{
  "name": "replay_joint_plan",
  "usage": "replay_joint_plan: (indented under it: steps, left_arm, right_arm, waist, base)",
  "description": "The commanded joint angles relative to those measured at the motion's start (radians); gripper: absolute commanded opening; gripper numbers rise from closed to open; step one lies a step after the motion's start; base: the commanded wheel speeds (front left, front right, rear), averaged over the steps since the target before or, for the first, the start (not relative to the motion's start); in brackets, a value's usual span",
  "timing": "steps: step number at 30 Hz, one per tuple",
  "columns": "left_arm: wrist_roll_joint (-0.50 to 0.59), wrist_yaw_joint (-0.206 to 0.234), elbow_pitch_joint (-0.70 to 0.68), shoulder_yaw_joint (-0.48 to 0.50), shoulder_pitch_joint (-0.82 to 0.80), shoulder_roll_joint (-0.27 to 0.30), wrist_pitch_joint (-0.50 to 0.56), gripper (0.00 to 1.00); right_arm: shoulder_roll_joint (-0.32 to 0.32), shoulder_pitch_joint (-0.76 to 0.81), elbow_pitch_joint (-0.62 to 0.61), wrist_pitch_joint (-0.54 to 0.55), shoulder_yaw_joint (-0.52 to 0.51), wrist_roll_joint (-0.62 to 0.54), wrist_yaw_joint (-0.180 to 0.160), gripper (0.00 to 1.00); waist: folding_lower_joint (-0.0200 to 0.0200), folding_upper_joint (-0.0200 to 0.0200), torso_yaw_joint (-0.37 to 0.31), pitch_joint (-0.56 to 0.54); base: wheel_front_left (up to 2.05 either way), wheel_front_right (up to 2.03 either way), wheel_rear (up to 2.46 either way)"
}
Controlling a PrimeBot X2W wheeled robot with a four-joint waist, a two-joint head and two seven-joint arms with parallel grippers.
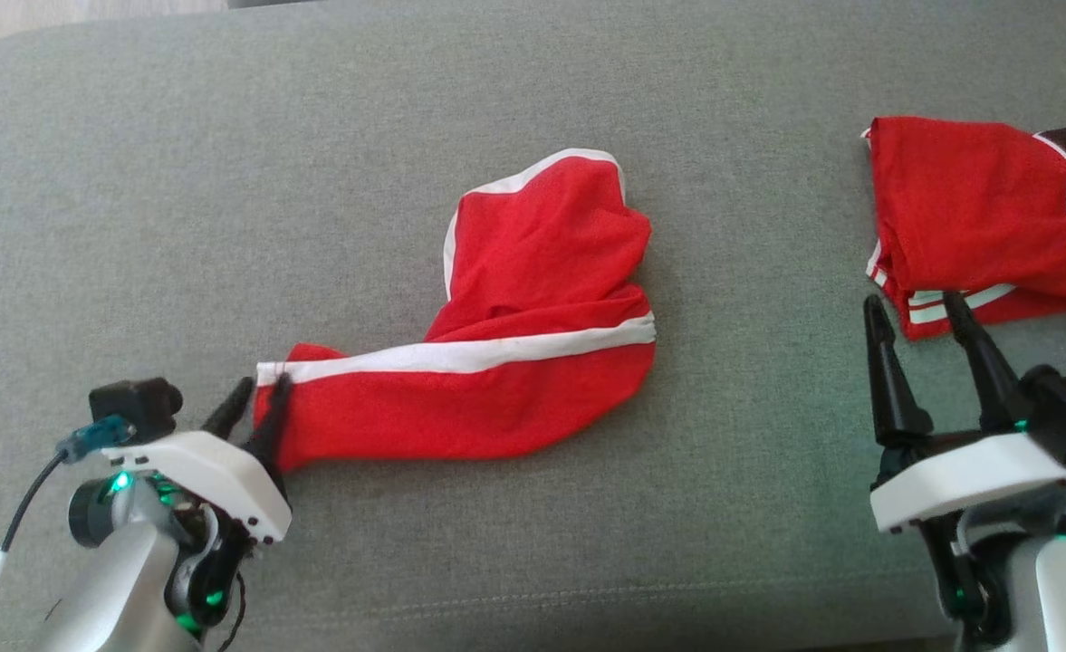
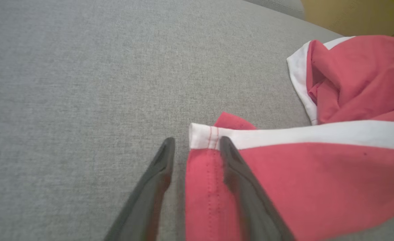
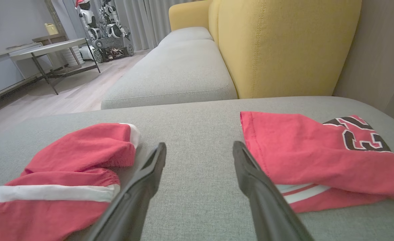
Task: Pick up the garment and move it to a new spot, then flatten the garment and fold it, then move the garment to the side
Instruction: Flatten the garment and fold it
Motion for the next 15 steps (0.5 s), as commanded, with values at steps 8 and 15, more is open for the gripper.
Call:
replay_joint_plan:
  steps: [8,15]
  left_arm:
    - [0.042,0.001,-0.022,0.029,-0.067,0.038,-0.08,0.0]
    - [0.078,0.036,-0.104,0.022,-0.044,0.05,-0.125,0.0]
  right_arm:
    - [-0.005,-0.042,-0.023,-0.014,0.007,0.003,-0.001,1.0]
    - [-0.006,-0.109,0.069,0.011,0.099,-0.009,-0.001,1.0]
  waist:
    - [0.0,0.0,0.005,-0.001]
    - [0.0,0.0,0.04,0.002]
  base:
    - [0.0,0.0,0.0]
    - [0.0,0.0,0.0]
